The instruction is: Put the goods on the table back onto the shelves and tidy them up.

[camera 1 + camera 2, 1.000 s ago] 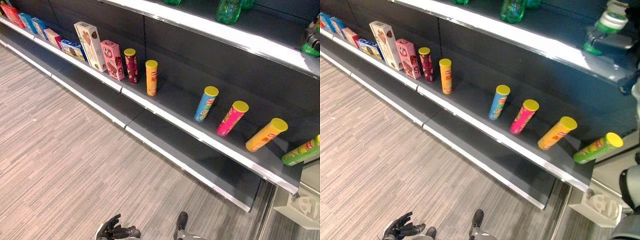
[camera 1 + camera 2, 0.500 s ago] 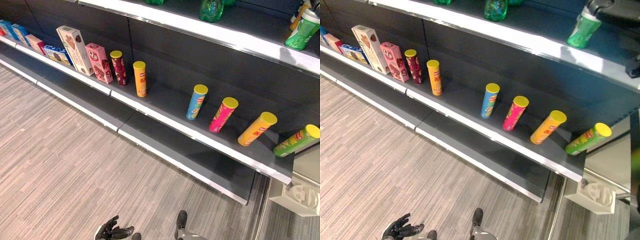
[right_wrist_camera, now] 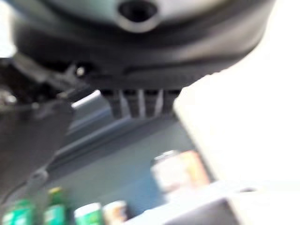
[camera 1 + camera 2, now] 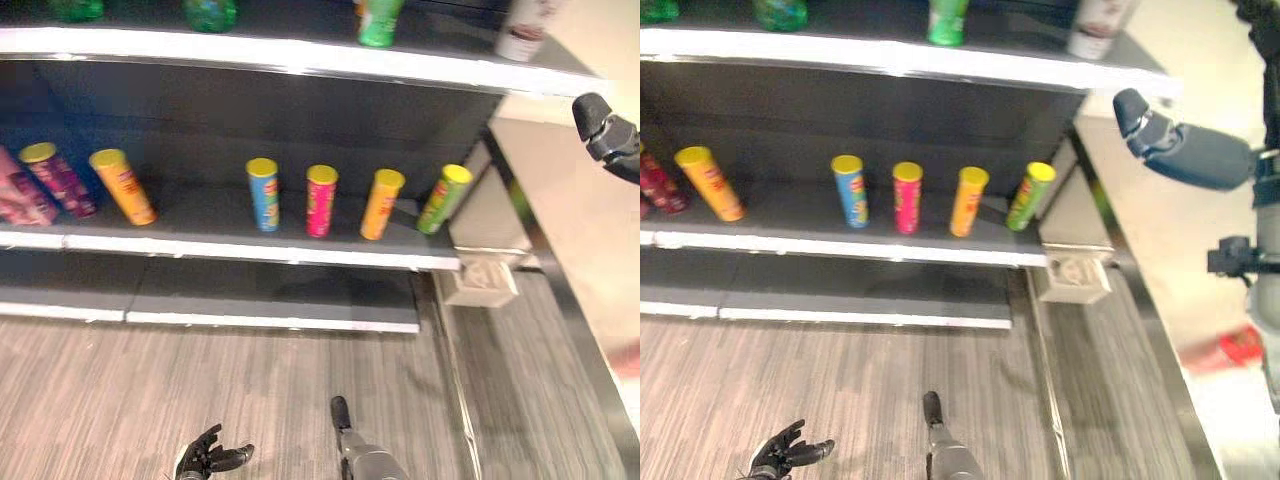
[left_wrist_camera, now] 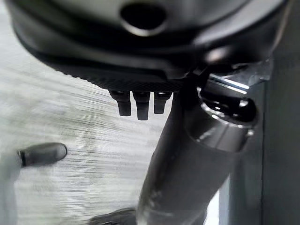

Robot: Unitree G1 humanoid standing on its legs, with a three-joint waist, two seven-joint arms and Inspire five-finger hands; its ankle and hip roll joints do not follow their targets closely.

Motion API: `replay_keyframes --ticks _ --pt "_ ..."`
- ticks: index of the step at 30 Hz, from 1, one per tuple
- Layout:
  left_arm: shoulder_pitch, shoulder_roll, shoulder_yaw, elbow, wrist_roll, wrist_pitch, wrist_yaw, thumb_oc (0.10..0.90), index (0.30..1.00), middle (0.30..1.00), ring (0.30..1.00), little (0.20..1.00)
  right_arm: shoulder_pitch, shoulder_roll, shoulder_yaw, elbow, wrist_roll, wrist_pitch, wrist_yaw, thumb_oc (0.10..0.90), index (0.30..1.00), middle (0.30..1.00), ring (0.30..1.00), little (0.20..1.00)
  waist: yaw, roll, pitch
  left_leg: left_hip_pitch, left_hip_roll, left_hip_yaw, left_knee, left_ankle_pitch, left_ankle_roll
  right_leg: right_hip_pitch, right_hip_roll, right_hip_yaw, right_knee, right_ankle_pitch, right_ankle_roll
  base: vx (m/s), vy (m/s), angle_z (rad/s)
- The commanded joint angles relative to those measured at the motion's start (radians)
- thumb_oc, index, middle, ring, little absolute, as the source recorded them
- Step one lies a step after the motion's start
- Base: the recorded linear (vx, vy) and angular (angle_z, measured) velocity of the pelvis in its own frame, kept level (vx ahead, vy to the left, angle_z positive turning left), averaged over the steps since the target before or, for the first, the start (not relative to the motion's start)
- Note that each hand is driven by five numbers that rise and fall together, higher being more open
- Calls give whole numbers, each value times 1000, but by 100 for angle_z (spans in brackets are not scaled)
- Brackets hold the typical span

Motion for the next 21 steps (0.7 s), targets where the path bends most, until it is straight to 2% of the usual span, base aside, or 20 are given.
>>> replay_keyframes --ticks 1,2,6,8,10,11,12,15,20,21 --pt "-26 41 -23 -22 48 -54 -10 800 900 900 900 900 -204 -87 -128 39 57 -63 -62 800 900 900 900 900 42 39 9 -32 88 -84 -49 2 -15 72 -28 -39 130 7 61 -107 35 -85" --pt "-32 50 -35 -39 50 -50 -14 800 900 900 900 900 -226 -109 -123 48 71 -68 -71 800 900 900 900 900 56 61 6 -30 108 -36 -49 -2 -14 89 -81 -151 119 -33 35 -111 -3 -94" --pt "-52 58 -28 -43 44 -44 -10 800 900 900 900 900 -286 -161 -98 96 95 -73 -86 800 900 900 900 900 85 68 -21 -58 137 76 -44 16 -17 156 -177 -307 172 -64 24 -146 -57 -98" --pt "-50 60 -25 -47 40 -41 -10 800 900 900 900 900 -285 -162 -96 104 98 -66 -83 800 900 900 900 900 97 58 -35 -69 141 110 -43 21 -21 182 -209 -340 194 -39 31 -64 -107 -107" --pt "-58 53 -28 -44 43 -37 -15 800 900 900 900 900 -242 -156 -143 122 111 -57 -90 800 900 900 900 900 101 35 -62 -73 130 110 -45 12 -28 215 -199 -333 126 -37 41 77 -208 -112" --pt "-64 46 -29 -15 47 -36 -19 800 900 900 900 900 -197 -181 -208 163 160 -69 -97 800 900 900 900 900 93 17 -94 -75 143 114 -47 15 -50 258 -151 -326 9 -44 49 136 -344 -64" --pt "-67 44 -29 -10 48 -37 -22 800 900 900 900 900 -153 -200 -241 195 200 -70 -78 800 900 900 900 900 84 11 -101 -68 160 113 -48 23 -64 276 -130 -322 -15 -50 43 104 -307 -16" --pt "-70 41 -38 -7 46 -36 -23 800 900 900 900 900 -108 -208 -271 228 246 -75 -53 800 900 900 900 900 77 6 -102 -68 173 106 -49 35 -75 275 -117 -317 -7 -60 29 18 -105 -19" --pt "-67 31 -42 7 49 -33 -52 800 900 900 900 900 -7 -176 -268 304 426 -68 96 800 900 900 900 900 51 9 -104 -50 201 115 -49 44 -97 296 -87 -317 -20 -86 13 16 -91 -3" --pt "-68 31 -42 7 49 -33 -52 800 900 900 900 900 -6 -177 -269 306 428 -69 97 800 900 900 900 900 51 7 -105 -53 200 116 -49 49 -97 293 -88 -316 -21 -82 11 10 -60 -13"
